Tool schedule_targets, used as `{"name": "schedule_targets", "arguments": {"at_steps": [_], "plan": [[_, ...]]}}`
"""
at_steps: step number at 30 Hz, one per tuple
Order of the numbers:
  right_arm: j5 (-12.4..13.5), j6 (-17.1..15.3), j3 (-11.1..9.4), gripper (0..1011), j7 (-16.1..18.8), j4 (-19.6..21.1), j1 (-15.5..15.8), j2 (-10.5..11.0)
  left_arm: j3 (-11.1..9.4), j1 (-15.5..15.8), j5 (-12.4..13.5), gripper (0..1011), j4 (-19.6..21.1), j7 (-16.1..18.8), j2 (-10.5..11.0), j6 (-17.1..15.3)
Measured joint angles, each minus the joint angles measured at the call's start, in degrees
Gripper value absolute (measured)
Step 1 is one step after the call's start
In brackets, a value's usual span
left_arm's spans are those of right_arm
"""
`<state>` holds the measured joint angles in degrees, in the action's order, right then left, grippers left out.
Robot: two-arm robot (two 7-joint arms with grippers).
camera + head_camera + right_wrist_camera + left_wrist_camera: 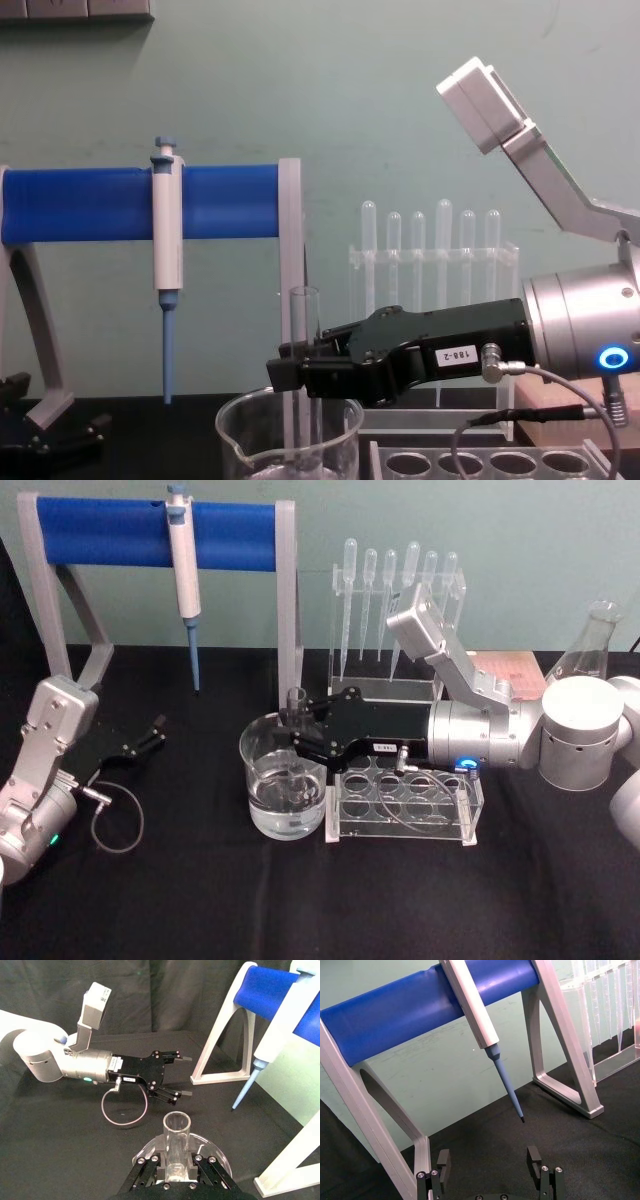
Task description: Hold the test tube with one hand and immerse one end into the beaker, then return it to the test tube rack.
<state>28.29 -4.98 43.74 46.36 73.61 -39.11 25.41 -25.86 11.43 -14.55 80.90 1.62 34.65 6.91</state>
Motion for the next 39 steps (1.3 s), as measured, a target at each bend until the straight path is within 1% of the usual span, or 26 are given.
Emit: {"name": "schedule_targets", "arguments": {"at_steps": [39], "plan": [[0.0, 0.0, 0.0, 225, 0.0, 0.0, 0.0, 0.0, 0.0, 0.0, 0.0, 1000, 0.0, 0.0, 0.0, 0.0]]}}
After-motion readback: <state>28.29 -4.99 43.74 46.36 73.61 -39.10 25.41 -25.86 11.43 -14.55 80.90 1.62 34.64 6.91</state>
